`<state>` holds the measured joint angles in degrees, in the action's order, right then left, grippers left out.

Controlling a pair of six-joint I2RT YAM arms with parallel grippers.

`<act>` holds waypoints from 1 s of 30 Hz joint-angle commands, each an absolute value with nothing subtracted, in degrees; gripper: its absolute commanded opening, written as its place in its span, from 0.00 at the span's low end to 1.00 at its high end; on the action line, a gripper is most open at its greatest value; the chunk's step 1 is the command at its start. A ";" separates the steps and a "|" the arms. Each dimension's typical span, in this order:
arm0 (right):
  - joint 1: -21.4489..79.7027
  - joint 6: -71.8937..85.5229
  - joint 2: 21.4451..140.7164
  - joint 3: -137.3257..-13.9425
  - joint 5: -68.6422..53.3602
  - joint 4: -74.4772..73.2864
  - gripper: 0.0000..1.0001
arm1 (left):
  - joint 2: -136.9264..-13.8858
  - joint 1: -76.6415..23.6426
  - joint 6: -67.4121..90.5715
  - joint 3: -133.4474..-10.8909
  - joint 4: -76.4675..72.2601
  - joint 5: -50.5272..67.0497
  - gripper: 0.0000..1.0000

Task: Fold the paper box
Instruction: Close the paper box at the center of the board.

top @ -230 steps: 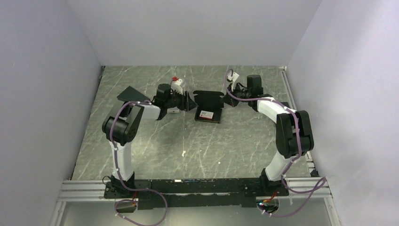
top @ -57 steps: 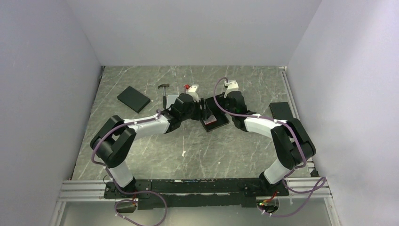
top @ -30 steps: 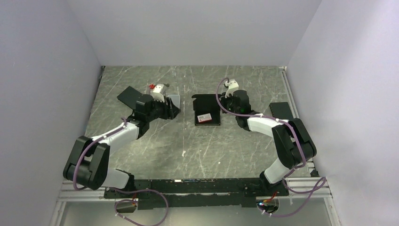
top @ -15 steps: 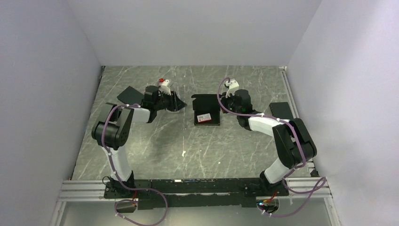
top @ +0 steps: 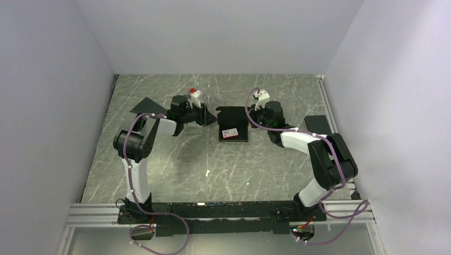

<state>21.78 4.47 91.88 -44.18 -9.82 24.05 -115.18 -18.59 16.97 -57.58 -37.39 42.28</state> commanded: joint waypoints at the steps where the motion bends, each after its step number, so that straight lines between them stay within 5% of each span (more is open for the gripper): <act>1: 21.59 3.66 92.54 -46.45 -11.51 25.80 0.00 | -114.80 -20.22 14.68 -58.84 -40.67 45.13 0.40; 30: 22.04 -5.04 93.06 -47.24 -12.91 24.35 0.00 | -107.29 -22.85 12.07 -49.73 -40.60 45.96 0.53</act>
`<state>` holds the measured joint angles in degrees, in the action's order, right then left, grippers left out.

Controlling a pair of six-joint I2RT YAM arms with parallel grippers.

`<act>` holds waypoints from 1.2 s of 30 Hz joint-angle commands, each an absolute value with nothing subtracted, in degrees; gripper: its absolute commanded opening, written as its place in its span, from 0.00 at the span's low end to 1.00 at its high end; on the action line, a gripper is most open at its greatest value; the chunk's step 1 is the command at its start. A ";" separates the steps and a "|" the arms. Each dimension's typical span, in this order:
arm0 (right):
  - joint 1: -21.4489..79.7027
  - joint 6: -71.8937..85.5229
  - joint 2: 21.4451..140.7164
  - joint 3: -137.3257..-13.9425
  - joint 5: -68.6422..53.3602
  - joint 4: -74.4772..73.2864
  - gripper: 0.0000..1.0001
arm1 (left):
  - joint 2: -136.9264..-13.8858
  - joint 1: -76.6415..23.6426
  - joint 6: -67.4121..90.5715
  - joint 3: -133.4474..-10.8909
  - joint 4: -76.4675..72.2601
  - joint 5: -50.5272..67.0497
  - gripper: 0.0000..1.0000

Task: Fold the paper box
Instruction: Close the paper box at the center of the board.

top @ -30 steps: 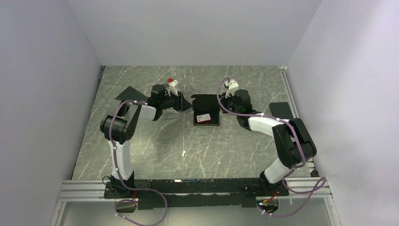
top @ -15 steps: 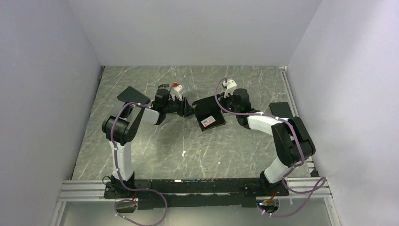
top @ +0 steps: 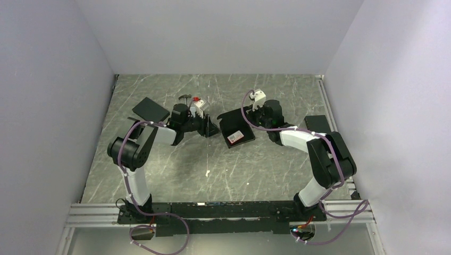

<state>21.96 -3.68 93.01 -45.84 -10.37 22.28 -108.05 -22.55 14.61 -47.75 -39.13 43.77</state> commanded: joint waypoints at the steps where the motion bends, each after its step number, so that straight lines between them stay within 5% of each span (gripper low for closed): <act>1: 21.98 -5.11 93.07 -47.21 -13.11 24.35 0.00 | -107.50 -22.85 11.85 -50.16 -40.46 46.22 0.53; 20: 22.04 -6.94 93.43 -47.46 -15.42 23.88 0.00 | -99.17 -18.92 9.07 -43.67 -38.65 42.14 0.50; 36: 22.23 -5.37 94.39 -47.92 -12.59 23.77 0.00 | -107.02 -22.39 8.34 -50.94 -36.31 46.26 0.39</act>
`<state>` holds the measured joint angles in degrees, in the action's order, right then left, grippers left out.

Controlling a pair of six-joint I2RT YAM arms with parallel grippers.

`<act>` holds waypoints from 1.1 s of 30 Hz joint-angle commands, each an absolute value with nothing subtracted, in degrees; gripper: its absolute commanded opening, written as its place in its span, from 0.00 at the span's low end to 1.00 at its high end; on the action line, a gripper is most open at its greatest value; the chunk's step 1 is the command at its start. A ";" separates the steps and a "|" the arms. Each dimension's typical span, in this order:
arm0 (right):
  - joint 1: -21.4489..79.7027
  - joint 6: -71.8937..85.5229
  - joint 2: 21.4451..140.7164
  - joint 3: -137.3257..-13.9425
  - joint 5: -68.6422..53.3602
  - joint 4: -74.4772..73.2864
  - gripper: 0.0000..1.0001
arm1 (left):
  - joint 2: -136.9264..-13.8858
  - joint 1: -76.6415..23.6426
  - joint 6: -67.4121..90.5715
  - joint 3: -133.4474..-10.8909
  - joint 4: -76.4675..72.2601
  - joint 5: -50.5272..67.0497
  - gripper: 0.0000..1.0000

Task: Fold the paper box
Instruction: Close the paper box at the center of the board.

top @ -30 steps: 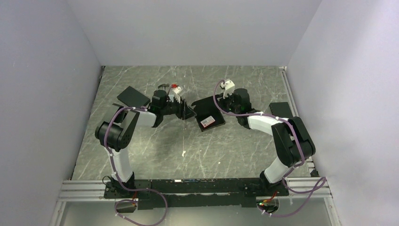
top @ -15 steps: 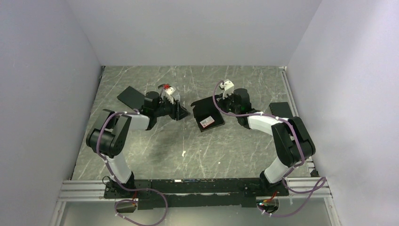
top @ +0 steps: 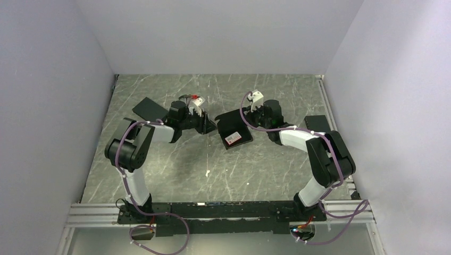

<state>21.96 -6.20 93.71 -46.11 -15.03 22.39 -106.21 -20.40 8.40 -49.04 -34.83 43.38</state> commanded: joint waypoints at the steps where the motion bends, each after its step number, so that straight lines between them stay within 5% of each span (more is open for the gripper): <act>1: 22.33 -4.90 94.38 -47.90 -11.51 23.93 0.00 | -107.11 -22.69 8.72 -50.79 -36.78 46.12 0.39; 33: 23.91 7.36 89.75 -34.79 -3.18 34.21 0.00 | -108.34 -25.75 20.61 -45.32 -44.98 36.09 0.36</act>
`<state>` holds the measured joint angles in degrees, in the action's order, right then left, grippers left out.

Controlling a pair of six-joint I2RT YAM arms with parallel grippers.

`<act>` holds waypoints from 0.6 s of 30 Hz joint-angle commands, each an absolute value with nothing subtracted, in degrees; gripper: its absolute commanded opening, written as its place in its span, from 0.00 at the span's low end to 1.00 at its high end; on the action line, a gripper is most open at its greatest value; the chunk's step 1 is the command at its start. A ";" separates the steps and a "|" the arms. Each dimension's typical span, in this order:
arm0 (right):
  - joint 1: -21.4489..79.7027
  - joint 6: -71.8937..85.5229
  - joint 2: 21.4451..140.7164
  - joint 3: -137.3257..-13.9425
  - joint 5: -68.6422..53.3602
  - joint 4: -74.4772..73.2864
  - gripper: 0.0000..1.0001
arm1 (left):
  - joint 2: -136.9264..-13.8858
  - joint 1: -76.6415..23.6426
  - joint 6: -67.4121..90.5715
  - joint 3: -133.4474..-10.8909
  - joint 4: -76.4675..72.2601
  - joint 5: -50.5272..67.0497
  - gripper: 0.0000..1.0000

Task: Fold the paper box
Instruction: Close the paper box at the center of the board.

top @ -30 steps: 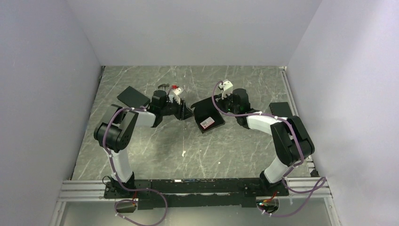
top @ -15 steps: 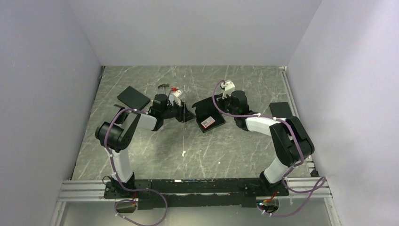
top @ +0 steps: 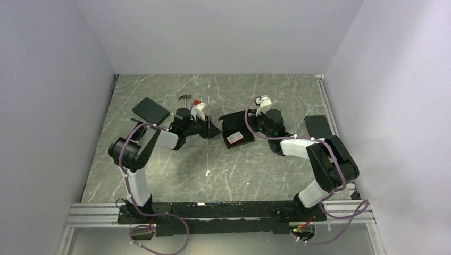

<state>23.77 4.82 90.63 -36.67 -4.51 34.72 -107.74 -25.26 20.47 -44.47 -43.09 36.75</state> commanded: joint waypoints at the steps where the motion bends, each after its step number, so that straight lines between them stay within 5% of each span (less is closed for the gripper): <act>1: 23.97 7.57 89.87 -34.55 -3.26 34.39 0.00 | -108.43 -25.74 20.51 -45.44 -44.76 36.06 0.36; 14: 27.28 6.78 91.80 -32.72 -0.41 39.25 0.00 | -107.26 -25.66 18.13 -45.84 -42.19 35.37 0.37; 18: 27.70 4.66 92.09 -33.53 3.28 40.91 0.00 | -101.66 -24.06 17.54 -42.73 -40.51 32.40 0.44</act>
